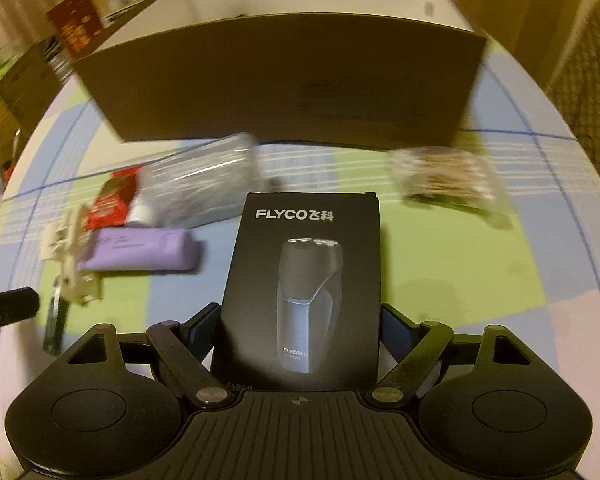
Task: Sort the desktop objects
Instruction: 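Grasp the black FLYCO box with the right tool while the left grasps the white toothbrush holder, then carry both items into the brown box and open the left tool there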
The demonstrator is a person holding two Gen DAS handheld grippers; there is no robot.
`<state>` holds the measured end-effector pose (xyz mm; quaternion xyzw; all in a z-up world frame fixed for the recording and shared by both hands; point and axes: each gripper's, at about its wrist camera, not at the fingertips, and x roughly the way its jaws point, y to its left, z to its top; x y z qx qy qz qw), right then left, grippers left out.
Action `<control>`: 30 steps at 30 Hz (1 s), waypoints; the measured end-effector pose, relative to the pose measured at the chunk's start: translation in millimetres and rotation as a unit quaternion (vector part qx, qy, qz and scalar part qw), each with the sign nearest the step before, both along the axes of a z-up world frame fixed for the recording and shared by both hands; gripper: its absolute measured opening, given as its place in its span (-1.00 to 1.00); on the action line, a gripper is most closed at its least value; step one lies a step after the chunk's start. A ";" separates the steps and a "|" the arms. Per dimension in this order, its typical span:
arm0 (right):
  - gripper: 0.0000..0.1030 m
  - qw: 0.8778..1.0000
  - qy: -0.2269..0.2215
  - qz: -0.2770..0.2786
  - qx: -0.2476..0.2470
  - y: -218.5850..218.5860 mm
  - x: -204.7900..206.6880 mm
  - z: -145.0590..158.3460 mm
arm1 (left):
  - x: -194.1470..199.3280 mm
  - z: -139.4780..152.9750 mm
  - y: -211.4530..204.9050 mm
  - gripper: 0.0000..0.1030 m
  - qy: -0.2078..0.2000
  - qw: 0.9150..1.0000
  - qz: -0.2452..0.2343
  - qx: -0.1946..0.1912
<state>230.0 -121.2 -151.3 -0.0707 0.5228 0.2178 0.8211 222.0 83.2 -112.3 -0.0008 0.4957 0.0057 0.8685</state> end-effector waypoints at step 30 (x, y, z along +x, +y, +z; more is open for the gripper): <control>0.55 0.999 0.002 -0.046 -0.010 -42.3 16.8 -3.7 | 39.4 -28.1 35.0 -0.26 0.005 0.998 0.047 -0.048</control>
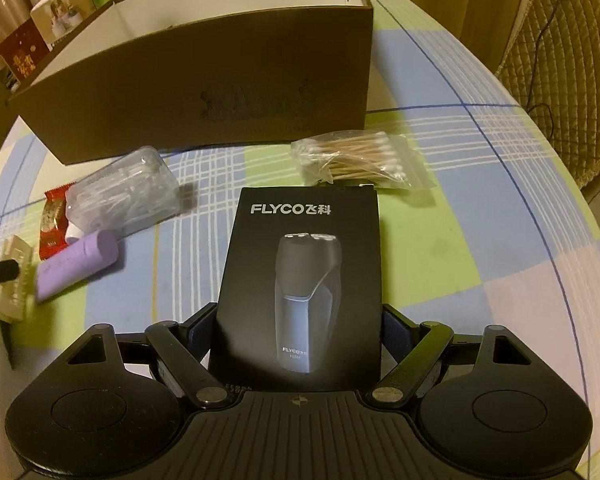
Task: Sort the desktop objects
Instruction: 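Carry both items into the brown box and open the left tool there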
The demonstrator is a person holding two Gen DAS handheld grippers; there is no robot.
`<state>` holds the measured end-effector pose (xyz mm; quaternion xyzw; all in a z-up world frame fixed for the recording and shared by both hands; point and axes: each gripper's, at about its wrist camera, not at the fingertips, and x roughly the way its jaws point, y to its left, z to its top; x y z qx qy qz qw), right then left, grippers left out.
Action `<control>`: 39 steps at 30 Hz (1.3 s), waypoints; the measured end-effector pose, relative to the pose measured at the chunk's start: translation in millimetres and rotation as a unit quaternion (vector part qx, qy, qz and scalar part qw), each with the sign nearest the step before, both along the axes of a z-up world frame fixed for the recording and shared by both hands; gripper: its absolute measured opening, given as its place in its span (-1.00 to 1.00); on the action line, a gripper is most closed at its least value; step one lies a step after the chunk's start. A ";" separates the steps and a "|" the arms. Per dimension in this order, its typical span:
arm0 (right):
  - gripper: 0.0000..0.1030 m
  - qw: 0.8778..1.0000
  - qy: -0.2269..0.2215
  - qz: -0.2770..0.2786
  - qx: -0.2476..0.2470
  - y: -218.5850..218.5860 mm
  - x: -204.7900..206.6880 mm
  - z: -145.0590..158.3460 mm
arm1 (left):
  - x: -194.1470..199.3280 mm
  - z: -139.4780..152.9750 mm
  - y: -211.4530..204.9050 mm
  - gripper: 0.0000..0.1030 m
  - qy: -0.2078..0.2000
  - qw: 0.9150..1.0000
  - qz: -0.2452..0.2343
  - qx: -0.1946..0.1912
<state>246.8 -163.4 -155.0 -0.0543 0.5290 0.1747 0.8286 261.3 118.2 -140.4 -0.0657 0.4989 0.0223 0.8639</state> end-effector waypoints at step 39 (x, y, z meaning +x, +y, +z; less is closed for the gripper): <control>0.47 0.992 -0.032 0.033 0.119 1.5 -2.2 78.2 | 4.3 83.3 -43.8 -0.27 -0.094 0.991 -0.090 -0.013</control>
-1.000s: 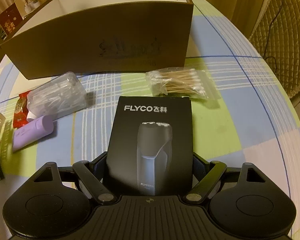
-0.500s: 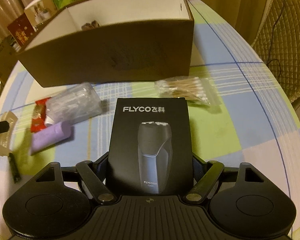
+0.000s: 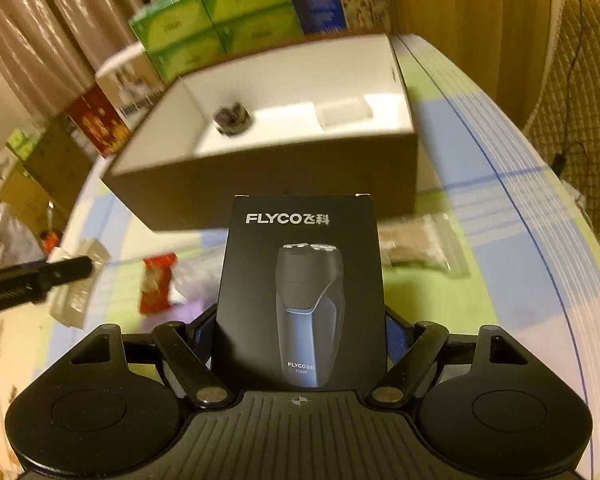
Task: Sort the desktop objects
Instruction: 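Carry both items into the brown box and open the left tool there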
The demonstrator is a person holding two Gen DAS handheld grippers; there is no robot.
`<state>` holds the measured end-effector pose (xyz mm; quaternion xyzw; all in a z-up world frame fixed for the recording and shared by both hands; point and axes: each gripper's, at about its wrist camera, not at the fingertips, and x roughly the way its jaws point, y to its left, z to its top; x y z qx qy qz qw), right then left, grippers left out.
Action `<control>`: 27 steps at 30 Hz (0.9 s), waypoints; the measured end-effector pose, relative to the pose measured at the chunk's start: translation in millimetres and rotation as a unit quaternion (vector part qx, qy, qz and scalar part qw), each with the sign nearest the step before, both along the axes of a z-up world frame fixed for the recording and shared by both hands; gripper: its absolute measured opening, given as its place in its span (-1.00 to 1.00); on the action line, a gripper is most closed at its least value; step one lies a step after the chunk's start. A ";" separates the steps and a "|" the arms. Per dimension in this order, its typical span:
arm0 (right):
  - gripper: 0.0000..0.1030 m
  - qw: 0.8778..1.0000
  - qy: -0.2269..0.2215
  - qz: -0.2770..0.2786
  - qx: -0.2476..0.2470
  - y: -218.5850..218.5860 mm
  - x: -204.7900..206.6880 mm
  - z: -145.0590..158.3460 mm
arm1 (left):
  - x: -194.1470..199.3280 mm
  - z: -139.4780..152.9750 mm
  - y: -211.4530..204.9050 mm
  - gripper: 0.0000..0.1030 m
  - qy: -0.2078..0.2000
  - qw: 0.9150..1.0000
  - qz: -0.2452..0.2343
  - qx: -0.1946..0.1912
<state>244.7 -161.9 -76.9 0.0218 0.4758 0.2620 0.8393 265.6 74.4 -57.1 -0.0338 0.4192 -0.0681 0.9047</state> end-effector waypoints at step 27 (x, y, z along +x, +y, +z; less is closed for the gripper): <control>0.47 0.998 -0.052 -0.023 0.012 47.2 130.3 52.7 | 128.5 40.2 -19.6 -0.29 -0.049 0.998 -0.048 -0.006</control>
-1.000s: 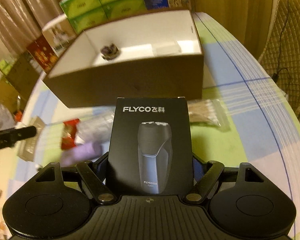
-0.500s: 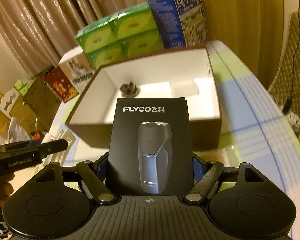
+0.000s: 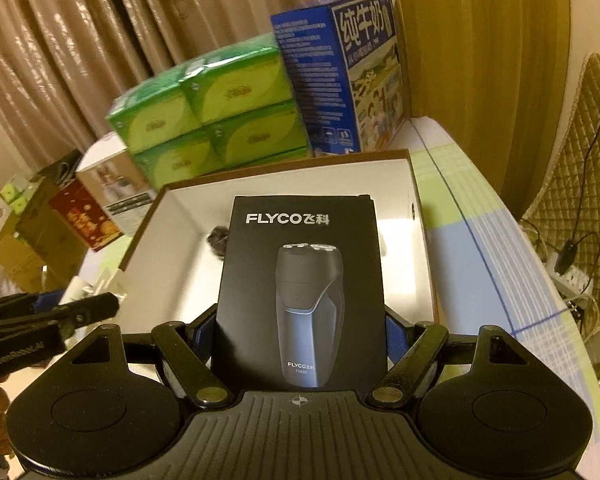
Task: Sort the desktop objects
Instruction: 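Carry both items into the brown box and open the left tool there, then lower the FLYCO box into the brown box and open the right tool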
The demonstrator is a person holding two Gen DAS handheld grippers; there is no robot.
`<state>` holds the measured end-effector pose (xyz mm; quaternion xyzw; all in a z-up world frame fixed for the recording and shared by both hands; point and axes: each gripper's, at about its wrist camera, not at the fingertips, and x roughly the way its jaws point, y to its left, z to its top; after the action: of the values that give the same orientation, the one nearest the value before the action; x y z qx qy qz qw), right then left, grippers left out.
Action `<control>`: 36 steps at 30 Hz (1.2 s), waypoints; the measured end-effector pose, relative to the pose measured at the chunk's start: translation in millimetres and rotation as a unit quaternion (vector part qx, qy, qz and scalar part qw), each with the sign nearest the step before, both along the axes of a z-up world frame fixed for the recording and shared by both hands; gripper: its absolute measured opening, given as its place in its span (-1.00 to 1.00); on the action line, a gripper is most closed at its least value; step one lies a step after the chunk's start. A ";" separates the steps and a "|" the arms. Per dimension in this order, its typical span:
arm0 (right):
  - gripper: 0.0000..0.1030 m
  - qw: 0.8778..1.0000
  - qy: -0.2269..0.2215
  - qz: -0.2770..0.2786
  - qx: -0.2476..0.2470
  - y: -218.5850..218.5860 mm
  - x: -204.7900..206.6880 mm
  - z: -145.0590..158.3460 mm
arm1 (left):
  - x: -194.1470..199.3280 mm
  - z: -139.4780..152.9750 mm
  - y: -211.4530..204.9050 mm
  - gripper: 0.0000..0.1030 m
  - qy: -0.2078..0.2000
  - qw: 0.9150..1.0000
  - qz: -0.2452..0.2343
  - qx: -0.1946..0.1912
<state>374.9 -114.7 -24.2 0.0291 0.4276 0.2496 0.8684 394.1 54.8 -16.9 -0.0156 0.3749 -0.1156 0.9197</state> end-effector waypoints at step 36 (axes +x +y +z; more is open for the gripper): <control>0.55 0.980 0.002 0.019 -0.199 70.6 106.4 -89.3 | 130.4 -93.3 -3.7 -0.29 0.088 0.994 -0.014 0.056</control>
<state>481.3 -44.1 -113.5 -0.1515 0.4707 0.1757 0.8512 524.5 51.1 -110.2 0.0312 0.4608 -0.1053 0.8807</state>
